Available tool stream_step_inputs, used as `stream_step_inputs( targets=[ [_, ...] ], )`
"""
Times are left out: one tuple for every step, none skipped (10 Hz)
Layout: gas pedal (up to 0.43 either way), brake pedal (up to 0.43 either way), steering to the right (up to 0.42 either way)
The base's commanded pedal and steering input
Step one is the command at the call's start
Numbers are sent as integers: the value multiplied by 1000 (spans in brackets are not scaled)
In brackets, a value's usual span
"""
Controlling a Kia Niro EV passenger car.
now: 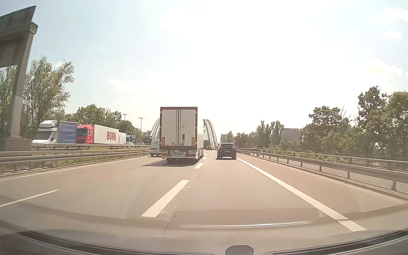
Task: Follow the waypoints while adhering to traffic rules and regulations
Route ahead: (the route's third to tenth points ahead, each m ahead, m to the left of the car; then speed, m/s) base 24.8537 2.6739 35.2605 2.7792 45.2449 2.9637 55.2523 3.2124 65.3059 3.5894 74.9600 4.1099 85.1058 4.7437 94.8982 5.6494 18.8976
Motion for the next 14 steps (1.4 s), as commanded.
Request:
stream_step_inputs(
  targets=[
    [98,30,-4],
    [98,30,-4],
    [98,30,-4],
    [98,30,-4],
    [98,30,-4],
    [98,30,-4],
    [110,30,-4],
    [118,30,-5],
    [130,30,-5],
    [157,30,-5],
    [169,30,-6],
    [177,30,-6],
    [177,30,-8],
    [189,30,-9]
  ],
)
